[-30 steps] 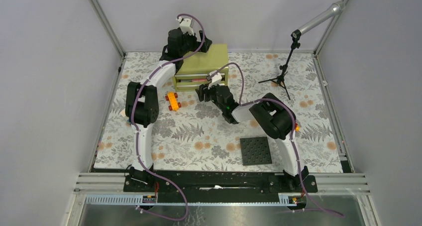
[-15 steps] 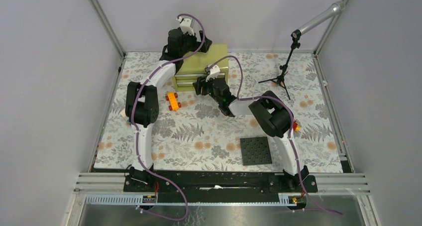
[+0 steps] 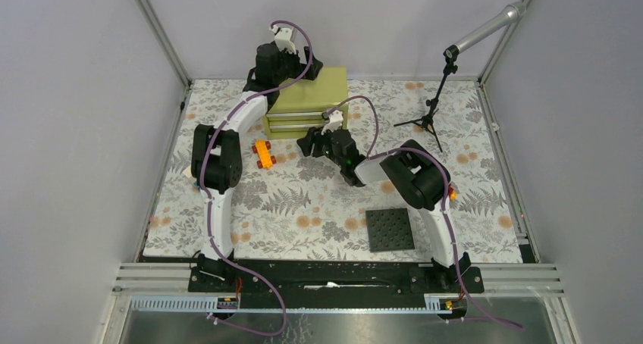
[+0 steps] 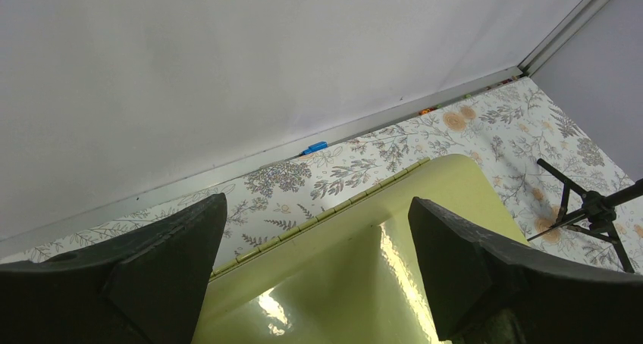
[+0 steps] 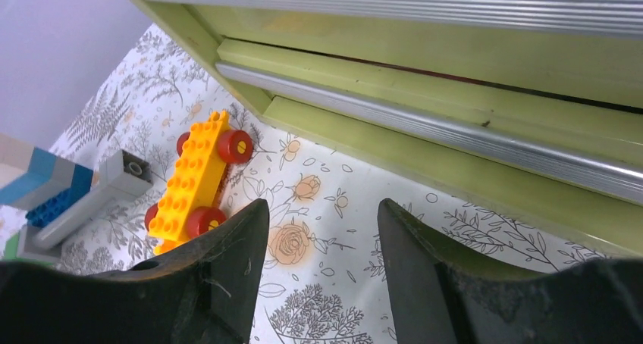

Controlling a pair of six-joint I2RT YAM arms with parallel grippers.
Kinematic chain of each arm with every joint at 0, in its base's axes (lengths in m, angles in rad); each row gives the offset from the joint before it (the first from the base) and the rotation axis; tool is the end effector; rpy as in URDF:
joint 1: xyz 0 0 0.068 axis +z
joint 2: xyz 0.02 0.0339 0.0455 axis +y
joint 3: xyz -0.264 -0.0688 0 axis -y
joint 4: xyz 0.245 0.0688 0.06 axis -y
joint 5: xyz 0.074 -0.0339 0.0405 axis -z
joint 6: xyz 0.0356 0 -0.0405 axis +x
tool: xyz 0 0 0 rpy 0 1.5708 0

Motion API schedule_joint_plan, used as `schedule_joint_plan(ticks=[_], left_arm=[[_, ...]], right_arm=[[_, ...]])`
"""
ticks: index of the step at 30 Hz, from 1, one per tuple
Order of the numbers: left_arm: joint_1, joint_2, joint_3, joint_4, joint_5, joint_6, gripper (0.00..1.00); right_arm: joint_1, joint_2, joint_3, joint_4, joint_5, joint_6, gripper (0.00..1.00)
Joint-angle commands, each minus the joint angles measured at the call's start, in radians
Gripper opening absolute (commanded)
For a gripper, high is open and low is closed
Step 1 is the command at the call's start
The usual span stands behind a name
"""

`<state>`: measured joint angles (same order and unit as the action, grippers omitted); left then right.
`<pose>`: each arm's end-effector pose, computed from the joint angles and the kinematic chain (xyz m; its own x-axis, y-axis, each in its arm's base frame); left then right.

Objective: Organize the makeup
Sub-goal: Close the drawer in the storage box.

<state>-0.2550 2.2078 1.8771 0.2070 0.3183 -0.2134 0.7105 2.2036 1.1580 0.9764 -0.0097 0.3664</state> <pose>0.5151 -0.1458 0.2896 -0.2311 -0.1476 -0.9617 0.5026 0.8282 -0.2479 0.3486 0.3004 0.1369 -0.2852 0.2272 -0.9311 -0.5970 0.7180 0.3580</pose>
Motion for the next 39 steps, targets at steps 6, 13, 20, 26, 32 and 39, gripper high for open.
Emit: schedule_joint_plan(ticks=[6,13,20,26,32,39], left_arm=[[0.006,0.061,-0.007,-0.143,0.009,-0.032,0.97],[0.006,0.059,-0.007,-0.147,0.006,-0.026,0.97],[0.005,0.061,-0.003,-0.152,0.005,-0.02,0.97],[0.007,0.068,0.006,-0.16,0.0,-0.014,0.97],[0.006,0.073,0.013,-0.167,0.003,-0.012,0.97],[0.007,0.077,0.02,-0.172,0.003,-0.008,0.97]], right_arm=[[-0.03,0.029,0.126,-0.02,0.153,0.086,0.64],[-0.071,0.066,0.182,-0.013,0.155,0.072,0.63],[-0.075,-0.043,0.044,0.092,-0.065,-0.046,0.63],[-0.073,-0.164,-0.055,0.059,-0.244,-0.302,0.6],[-0.066,-0.22,-0.084,-0.041,-0.201,-0.694,0.58],[-0.024,-0.175,-0.125,0.107,-0.026,-1.19,0.58]])
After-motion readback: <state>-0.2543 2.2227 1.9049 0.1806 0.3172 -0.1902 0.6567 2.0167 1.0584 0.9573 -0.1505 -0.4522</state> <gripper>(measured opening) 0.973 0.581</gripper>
